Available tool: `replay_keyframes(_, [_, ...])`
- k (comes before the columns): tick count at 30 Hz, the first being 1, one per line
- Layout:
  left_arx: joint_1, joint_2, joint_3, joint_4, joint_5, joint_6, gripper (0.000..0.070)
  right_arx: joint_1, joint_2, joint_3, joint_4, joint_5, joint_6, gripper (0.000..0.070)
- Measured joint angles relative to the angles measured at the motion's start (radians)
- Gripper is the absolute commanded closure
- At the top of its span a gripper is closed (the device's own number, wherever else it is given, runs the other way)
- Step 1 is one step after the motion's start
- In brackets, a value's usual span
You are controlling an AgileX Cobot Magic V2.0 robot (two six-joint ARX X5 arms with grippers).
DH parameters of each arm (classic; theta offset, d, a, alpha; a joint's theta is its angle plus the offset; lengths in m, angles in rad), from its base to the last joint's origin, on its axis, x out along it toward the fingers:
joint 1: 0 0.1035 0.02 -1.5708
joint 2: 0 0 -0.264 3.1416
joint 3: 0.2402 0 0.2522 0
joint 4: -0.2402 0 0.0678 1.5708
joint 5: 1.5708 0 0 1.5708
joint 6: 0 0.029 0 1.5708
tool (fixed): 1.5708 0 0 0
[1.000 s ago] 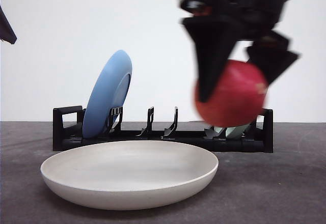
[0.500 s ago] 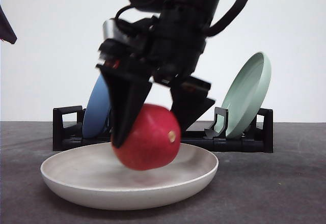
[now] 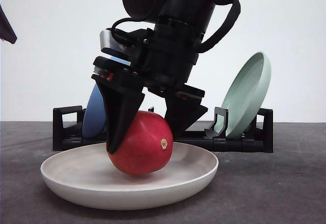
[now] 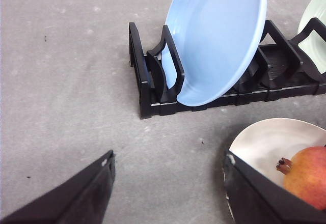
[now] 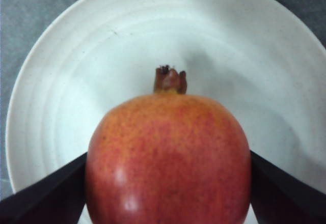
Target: Place pomegranate in white plate
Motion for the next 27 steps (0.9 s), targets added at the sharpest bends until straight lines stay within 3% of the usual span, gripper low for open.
replay_keyframes(5, [0.0,0.0,0.0,0.0,0.0,0.0,0.0306,0.0,0.016,0.0,-0.001,-0.003,0.0,0.0208])
replay_keyframes(12, [0.0,0.0,0.0,0.0,0.0,0.0,0.0306,0.002,0.021,0.005,0.001,-0.003,0.0,0.007])
replay_keyframes(17, [0.0,0.0,0.0,0.0,0.0,0.0,0.0306,0.002,0.015,0.005,0.017,0.002,-0.009,0.0065])
replay_keyframes(27, [0.0,0.0,0.0,0.0,-0.001,-0.003,0.0306,-0.024,-0.227,-0.17,0.339,-0.045,-0.02,0.0066])
